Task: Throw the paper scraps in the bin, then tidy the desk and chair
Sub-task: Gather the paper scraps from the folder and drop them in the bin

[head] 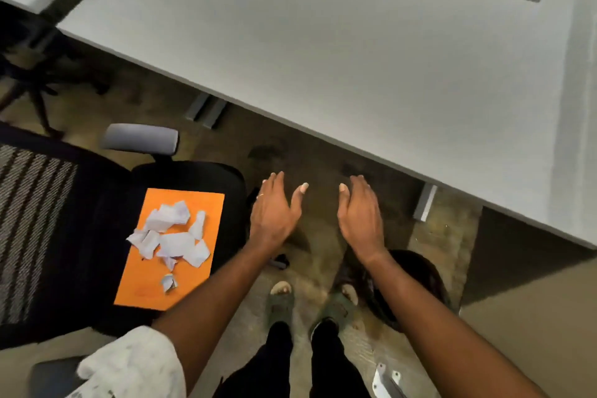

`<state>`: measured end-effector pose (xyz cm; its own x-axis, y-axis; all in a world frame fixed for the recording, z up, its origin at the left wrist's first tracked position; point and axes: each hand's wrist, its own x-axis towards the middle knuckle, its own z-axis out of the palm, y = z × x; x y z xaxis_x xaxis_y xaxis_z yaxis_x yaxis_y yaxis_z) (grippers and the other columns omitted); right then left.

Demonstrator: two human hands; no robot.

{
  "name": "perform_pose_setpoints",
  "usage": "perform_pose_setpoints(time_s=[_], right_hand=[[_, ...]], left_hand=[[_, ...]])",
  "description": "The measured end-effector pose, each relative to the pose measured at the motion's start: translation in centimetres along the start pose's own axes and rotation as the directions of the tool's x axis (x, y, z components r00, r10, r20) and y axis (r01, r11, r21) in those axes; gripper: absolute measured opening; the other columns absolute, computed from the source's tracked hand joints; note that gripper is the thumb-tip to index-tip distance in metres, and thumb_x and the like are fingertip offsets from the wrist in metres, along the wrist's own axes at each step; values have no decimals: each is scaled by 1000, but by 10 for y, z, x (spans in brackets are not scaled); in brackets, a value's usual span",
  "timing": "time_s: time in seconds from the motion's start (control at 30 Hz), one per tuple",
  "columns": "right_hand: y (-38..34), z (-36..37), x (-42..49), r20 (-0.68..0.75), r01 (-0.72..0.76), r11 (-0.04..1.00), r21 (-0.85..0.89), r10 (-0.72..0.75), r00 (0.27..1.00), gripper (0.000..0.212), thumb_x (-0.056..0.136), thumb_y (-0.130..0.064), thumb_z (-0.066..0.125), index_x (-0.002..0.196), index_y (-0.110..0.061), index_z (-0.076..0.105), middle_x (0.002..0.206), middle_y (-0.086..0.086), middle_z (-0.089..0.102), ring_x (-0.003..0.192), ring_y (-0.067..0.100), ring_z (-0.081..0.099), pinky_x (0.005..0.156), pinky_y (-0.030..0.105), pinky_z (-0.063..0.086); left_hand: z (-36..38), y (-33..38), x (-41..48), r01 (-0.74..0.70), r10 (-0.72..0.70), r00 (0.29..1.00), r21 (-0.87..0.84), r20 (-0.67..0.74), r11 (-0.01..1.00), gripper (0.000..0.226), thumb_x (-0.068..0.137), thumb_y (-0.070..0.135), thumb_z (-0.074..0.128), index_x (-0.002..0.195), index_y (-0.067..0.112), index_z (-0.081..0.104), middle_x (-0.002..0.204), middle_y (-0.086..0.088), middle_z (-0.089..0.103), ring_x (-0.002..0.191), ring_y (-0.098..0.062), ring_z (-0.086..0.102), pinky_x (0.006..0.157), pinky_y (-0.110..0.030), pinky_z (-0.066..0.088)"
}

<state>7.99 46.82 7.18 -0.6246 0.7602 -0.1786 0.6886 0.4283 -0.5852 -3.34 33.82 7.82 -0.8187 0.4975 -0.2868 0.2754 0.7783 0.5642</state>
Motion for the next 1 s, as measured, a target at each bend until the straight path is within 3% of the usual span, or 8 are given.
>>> perform_pose_setpoints(time_s=[0.13, 0.27, 0.6, 0.83, 1.0], right_hand=[[-66, 50, -2, 130, 181, 983, -36, -175, 976, 53, 107, -40, 32, 149, -9, 41, 158, 11, 39, 150, 25, 31, 124, 39, 26], [-124, 102, -22, 274, 346, 937, -37, -324, 906, 52, 107, -38, 32, 148, -7, 41, 158, 14, 38, 149, 28, 31, 124, 39, 25], [-203, 220, -95, 503, 658, 753, -23, -560, 658, 48, 107, -33, 38, 144, -3, 45, 152, 19, 43, 142, 34, 39, 117, 43, 33], [-194, 281, -116, 636, 760, 647, -57, -564, 527, 47, 106, -31, 41, 148, -9, 38, 156, 15, 37, 143, 33, 35, 110, 46, 42], [-178, 313, -100, 703, 794, 590, -149, -502, 505, 55, 101, -32, 54, 150, -16, 35, 160, 14, 31, 149, 36, 28, 109, 50, 46]], left_hand=[[-47, -75, -6, 158, -161, 978, -29, -136, 987, 73, 100, 58, 42, 155, 10, 35, 162, -12, 34, 153, -28, 27, 123, -42, 28], [-84, -155, -33, 329, -323, 914, -19, -247, 944, 69, 101, 52, 47, 153, 8, 37, 160, -14, 38, 150, -29, 32, 121, -43, 30], [-101, -304, -115, 614, -610, 748, -76, -260, 785, 72, 102, 54, 41, 156, 8, 30, 162, -17, 32, 153, -36, 24, 121, -51, 29], [-67, -345, -124, 663, -665, 717, -88, -210, 743, 70, 102, 50, 44, 156, 9, 29, 163, -16, 30, 152, -34, 27, 118, -53, 33], [-42, -358, -113, 641, -666, 738, -196, -111, 742, 70, 100, 42, 55, 158, 18, 24, 167, -9, 18, 156, -30, 15, 119, -54, 34]])
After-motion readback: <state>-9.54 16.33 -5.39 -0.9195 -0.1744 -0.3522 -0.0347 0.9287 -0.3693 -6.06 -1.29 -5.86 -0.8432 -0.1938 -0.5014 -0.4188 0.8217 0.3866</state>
